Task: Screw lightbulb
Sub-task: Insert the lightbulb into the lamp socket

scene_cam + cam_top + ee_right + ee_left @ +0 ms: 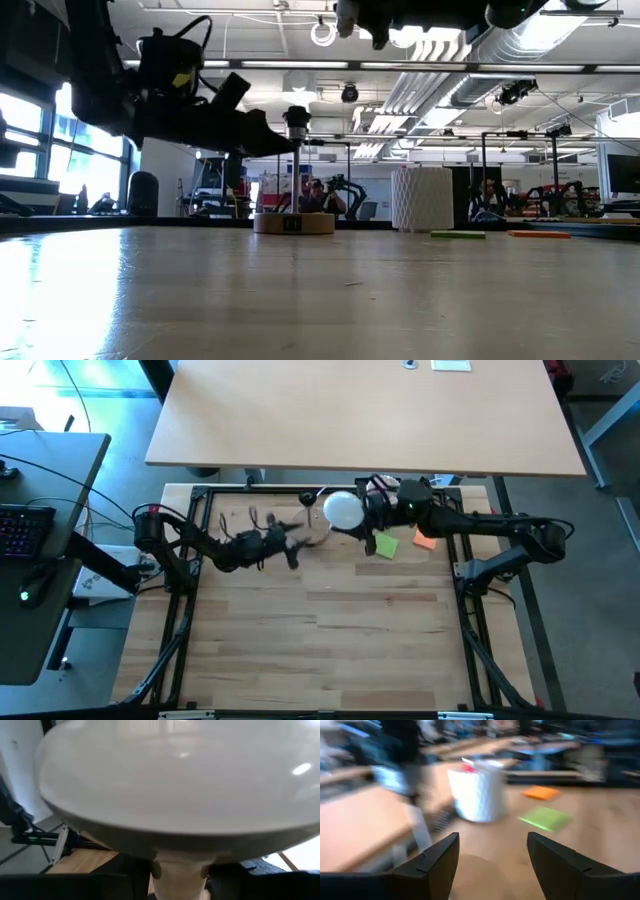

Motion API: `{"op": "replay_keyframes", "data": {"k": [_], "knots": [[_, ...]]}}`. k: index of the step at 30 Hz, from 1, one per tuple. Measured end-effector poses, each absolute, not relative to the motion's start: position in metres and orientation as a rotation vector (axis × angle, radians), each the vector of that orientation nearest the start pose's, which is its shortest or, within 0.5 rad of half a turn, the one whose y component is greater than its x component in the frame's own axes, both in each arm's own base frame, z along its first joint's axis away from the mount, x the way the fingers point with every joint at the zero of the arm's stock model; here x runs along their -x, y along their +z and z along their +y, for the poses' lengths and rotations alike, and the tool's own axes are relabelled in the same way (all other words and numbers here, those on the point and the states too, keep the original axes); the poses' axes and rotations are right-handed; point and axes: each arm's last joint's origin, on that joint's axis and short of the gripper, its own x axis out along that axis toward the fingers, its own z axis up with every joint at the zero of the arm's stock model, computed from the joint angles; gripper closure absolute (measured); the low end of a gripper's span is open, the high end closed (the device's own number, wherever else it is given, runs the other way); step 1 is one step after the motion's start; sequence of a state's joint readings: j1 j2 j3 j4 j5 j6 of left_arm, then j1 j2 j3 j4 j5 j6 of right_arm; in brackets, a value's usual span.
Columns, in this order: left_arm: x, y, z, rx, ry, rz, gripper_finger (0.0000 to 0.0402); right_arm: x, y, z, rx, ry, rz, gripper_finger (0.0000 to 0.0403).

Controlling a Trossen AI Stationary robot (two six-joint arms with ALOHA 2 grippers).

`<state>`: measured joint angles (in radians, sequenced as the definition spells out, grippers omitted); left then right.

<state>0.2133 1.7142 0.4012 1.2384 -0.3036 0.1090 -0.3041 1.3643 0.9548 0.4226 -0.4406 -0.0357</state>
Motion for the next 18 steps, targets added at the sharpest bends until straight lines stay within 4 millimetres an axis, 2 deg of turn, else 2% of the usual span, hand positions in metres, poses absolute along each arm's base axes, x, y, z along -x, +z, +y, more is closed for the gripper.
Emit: {"op": "replay_keyframes", "data": {"k": [4, 10, 18], "knots": [[-0.265, 0.147, 0.089, -0.136, 0.613, 0.037, 0.0168, -0.306, 0.322, -0.096, 0.036, 0.145, 0.000, 0.0251], [-0.272, 0.159, 0.121, -0.086, 0.709, 0.025, 0.0155, -0.321, 0.321, -0.102, 0.066, 0.144, 0.024, 0.0251], [-0.282, 0.172, 0.134, -0.053, 0.635, -0.023, 0.0160, -0.326, 0.321, -0.102, 0.067, 0.152, 0.037, 0.0251]]}}
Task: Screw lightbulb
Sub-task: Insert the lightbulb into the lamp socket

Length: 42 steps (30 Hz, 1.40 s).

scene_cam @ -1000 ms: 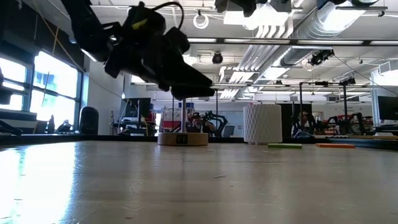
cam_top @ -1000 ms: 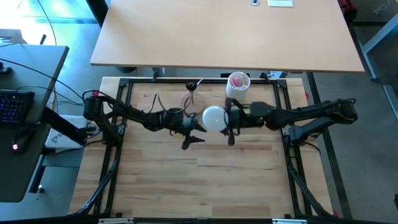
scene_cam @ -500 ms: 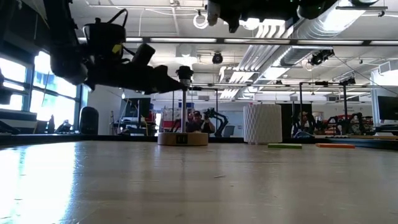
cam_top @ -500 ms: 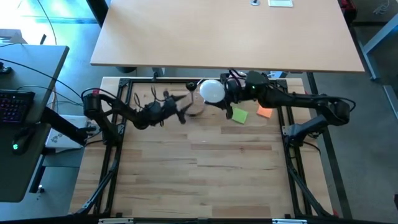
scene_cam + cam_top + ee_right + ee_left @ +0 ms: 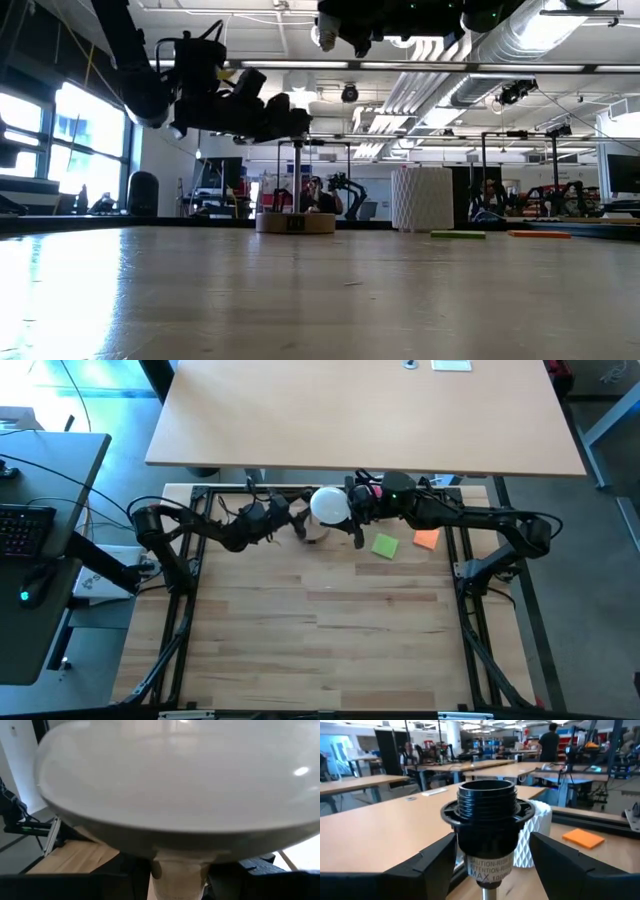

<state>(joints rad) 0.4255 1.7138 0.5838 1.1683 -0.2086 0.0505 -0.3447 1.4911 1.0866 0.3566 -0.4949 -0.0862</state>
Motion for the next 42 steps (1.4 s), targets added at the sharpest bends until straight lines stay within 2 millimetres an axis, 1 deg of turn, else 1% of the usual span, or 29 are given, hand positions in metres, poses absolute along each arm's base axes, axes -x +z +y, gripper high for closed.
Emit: {"op": "replay_keyframes", "data": {"k": [7, 9, 11, 14, 17, 20, 23, 27, 30, 32, 34, 36, 38, 42], "knots": [[-0.290, 0.173, 0.140, -0.039, 0.615, 0.057, 0.0192, -0.325, 0.322, -0.102, 0.076, 0.148, 0.030, 0.0251], [-0.291, 0.175, 0.142, -0.053, 0.604, 0.052, 0.0205, -0.325, 0.321, -0.104, 0.118, 0.144, 0.030, 0.0251], [-0.292, 0.177, 0.143, -0.057, 0.596, 0.045, 0.0224, -0.326, 0.318, -0.108, 0.133, 0.134, 0.037, 0.0251], [-0.293, 0.178, 0.142, -0.074, 0.564, 0.041, 0.0258, -0.329, 0.309, -0.117, 0.101, 0.110, 0.063, 0.0251], [-0.294, 0.179, 0.141, -0.079, 0.514, 0.035, 0.0260, -0.333, 0.301, -0.123, 0.096, 0.116, 0.066, 0.0252], [-0.295, 0.179, 0.139, -0.086, 0.444, 0.034, 0.0260, -0.336, 0.295, -0.127, 0.085, 0.185, 0.057, 0.0252], [-0.296, 0.183, 0.135, -0.088, 0.267, 0.014, 0.0260, -0.334, 0.298, -0.130, 0.060, 0.278, 0.032, 0.0252], [-0.296, 0.196, 0.127, -0.049, -0.108, -0.035, 0.0260, -0.331, 0.312, -0.130, 0.048, 0.516, -0.009, 0.0252], [-0.297, 0.203, 0.123, 0.017, -0.392, -0.035, 0.0260, -0.333, 0.323, -0.124, 0.069, 0.639, -0.038, 0.0252], [-0.301, 0.207, 0.120, 0.056, -0.528, -0.010, 0.0260, -0.339, 0.328, -0.120, 0.083, 0.705, -0.053, 0.0252], [-0.305, 0.209, 0.117, 0.079, -0.603, 0.017, 0.0260, -0.348, 0.330, -0.115, 0.085, 0.762, -0.057, 0.0252], [-0.308, 0.210, 0.114, 0.102, -0.642, 0.049, 0.0260, -0.360, 0.329, -0.110, 0.089, 0.830, -0.061, 0.0252], [-0.311, 0.210, 0.112, 0.099, -0.651, 0.063, 0.0260, -0.372, 0.328, -0.107, 0.085, 0.901, -0.060, 0.0252], [-0.314, 0.211, 0.108, 0.096, -0.665, 0.069, 0.0260, -0.392, 0.323, -0.107, 0.048, 0.961, -0.040, 0.0252]]}}
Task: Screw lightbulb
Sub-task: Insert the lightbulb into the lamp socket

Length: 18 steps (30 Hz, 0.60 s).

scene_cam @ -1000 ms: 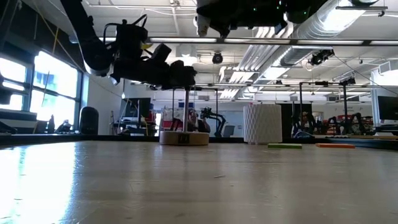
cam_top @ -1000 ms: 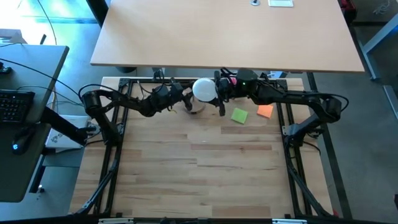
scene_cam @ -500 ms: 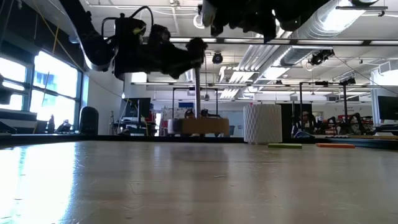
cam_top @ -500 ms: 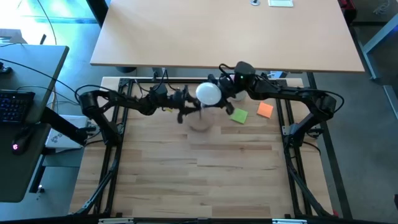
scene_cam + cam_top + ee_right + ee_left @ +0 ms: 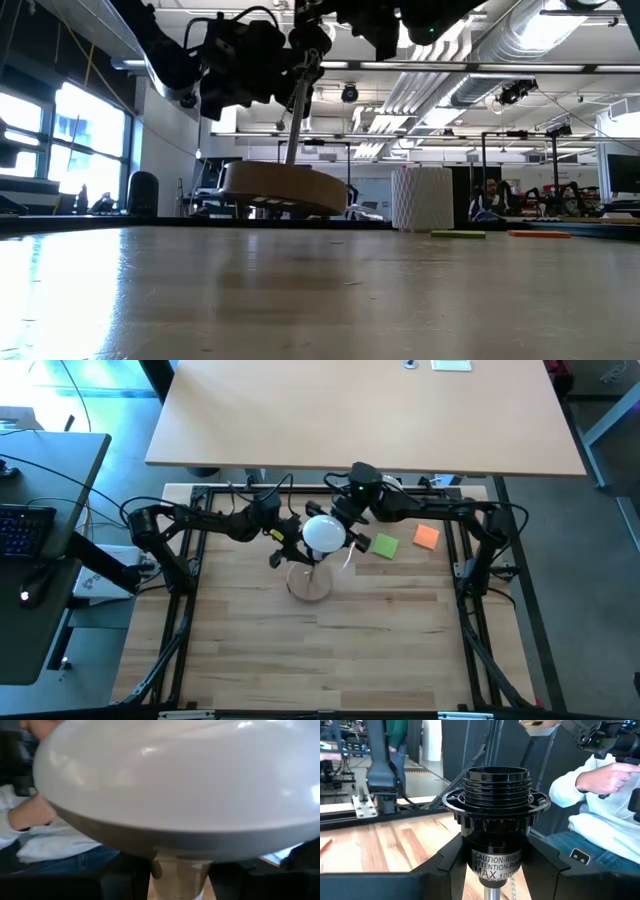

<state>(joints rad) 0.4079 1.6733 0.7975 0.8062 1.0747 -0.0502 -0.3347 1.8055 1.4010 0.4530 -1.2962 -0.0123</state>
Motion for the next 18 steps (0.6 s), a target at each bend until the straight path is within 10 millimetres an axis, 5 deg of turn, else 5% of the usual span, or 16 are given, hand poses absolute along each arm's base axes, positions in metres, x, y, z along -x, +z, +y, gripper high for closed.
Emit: {"op": "replay_keyframes", "data": {"k": [10, 18], "knots": [[-0.317, 0.211, 0.094, 0.118, -0.786, 0.078, 0.0260, -0.402, 0.321, -0.119, 0.028, 1.023, -0.029, 0.0252], [-0.318, 0.214, 0.088, 0.136, -0.835, 0.080, 0.0260, -0.407, 0.319, -0.099, 0.048, 1.072, -0.041, 0.0252]]}}
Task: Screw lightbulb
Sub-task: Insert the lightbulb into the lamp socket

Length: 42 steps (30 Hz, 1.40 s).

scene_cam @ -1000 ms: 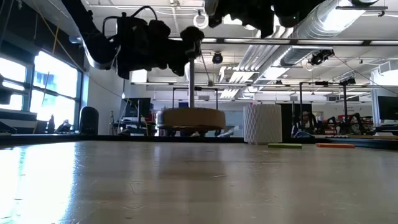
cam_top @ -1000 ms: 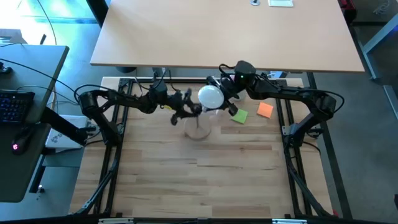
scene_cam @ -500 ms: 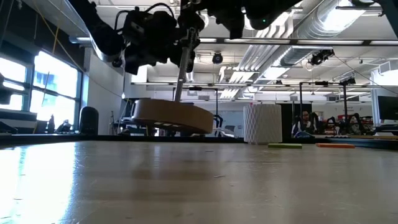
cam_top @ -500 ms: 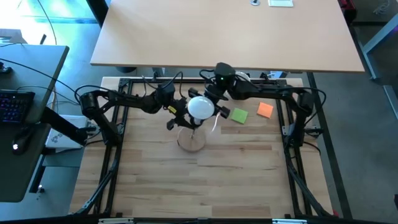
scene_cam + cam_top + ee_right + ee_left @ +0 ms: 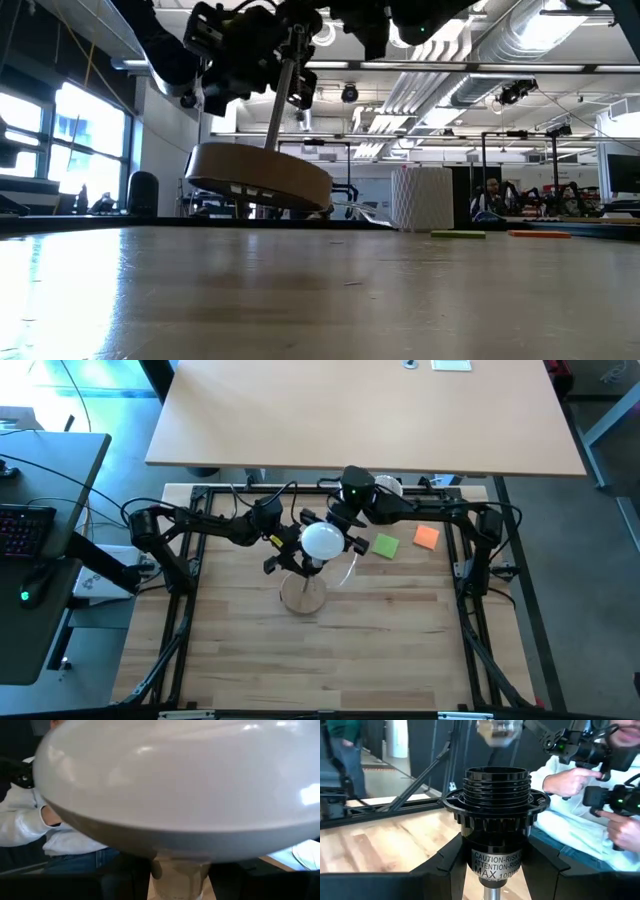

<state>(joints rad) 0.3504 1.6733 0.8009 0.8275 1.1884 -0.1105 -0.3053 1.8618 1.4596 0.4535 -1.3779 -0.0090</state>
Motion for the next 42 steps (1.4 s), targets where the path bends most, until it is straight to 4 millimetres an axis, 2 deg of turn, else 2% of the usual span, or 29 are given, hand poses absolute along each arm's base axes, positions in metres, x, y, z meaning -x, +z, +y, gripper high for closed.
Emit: {"op": "replay_keyframes", "data": {"k": [7, 14, 21, 29, 31, 36, 39, 42], "knots": [[-0.327, 0.226, 0.075, 0.142, -0.940, 0.073, 0.0260, -0.409, 0.319, -0.088, 0.078, 1.099, -0.060, 0.0252], [-0.327, 0.224, 0.074, 0.158, -0.935, 0.089, 0.0260, -0.413, 0.319, -0.079, 0.056, 1.040, -0.044, 0.0252], [-0.328, 0.222, 0.075, 0.183, -0.903, 0.110, 0.0260, -0.416, 0.317, -0.080, 0.030, 0.945, -0.017, 0.0252], [-0.328, 0.224, 0.072, 0.150, -0.933, 0.090, 0.0260, -0.412, 0.320, -0.076, 0.016, 1.019, -0.009, 0.0252], [-0.329, 0.225, 0.069, 0.139, -0.946, 0.083, 0.0260, -0.406, 0.330, -0.071, 0.034, 1.025, -0.025, 0.0252], [-0.330, 0.225, 0.064, 0.133, -0.961, 0.083, 0.0260, -0.376, 0.375, -0.049, 0.177, 0.964, -0.111, 0.0252], [-0.330, 0.225, 0.061, 0.116, -0.961, 0.073, 0.0260, -0.361, 0.382, -0.030, 0.238, 0.922, -0.060, 0.0252], [-0.331, 0.225, 0.059, 0.108, -0.967, 0.065, 0.0260, -0.356, 0.377, -0.005, 0.296, 0.886, -0.039, 0.0252]]}}
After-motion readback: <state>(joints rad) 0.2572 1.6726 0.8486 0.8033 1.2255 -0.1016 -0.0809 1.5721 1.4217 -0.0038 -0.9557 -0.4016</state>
